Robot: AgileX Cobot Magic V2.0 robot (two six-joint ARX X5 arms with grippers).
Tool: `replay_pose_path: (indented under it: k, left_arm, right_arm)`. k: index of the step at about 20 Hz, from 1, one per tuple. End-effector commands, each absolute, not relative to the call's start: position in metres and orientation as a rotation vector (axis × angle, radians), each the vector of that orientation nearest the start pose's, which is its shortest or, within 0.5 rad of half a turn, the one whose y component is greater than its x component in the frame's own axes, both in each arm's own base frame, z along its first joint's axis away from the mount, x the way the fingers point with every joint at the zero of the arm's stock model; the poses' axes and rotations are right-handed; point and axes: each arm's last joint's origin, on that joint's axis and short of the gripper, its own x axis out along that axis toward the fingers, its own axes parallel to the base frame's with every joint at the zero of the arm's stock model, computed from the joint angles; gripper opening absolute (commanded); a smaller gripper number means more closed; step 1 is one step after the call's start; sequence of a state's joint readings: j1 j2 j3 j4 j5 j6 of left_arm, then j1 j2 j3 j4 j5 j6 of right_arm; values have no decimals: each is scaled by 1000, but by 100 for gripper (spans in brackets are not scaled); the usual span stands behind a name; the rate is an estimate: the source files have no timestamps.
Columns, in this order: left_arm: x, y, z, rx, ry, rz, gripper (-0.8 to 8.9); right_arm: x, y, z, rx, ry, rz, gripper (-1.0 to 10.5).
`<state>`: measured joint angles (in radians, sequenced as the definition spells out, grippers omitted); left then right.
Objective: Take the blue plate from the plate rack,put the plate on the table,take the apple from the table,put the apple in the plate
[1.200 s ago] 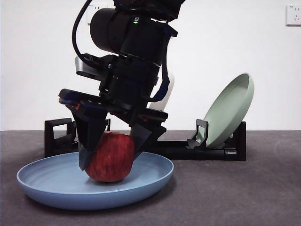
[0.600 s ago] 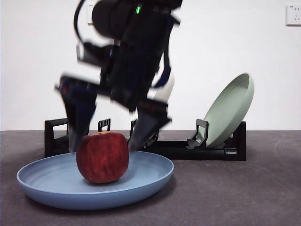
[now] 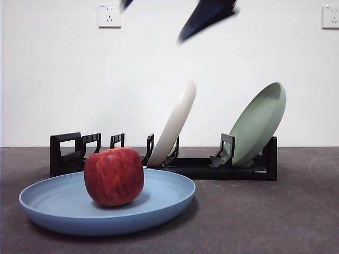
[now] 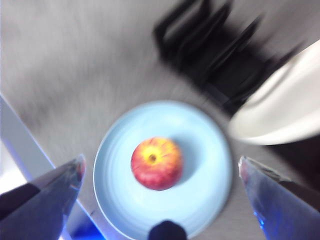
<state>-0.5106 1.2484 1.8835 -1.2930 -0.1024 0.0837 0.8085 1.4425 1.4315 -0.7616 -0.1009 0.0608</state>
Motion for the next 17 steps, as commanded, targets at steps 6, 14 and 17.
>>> replay_pose_path:
  k: [6, 14, 17]
  left_arm:
    - [165, -92, 483, 299, 640, -540, -8]
    - [173, -98, 455, 301, 639, -544, -8]
    - [171, -97, 413, 264, 634, -536, -8]
  right_arm:
    - [179, 149, 403, -202, 635, 754, -12]
    - [181, 123, 387, -193, 683, 670, -12]
    - [172, 118, 365, -156, 620, 701, -12]
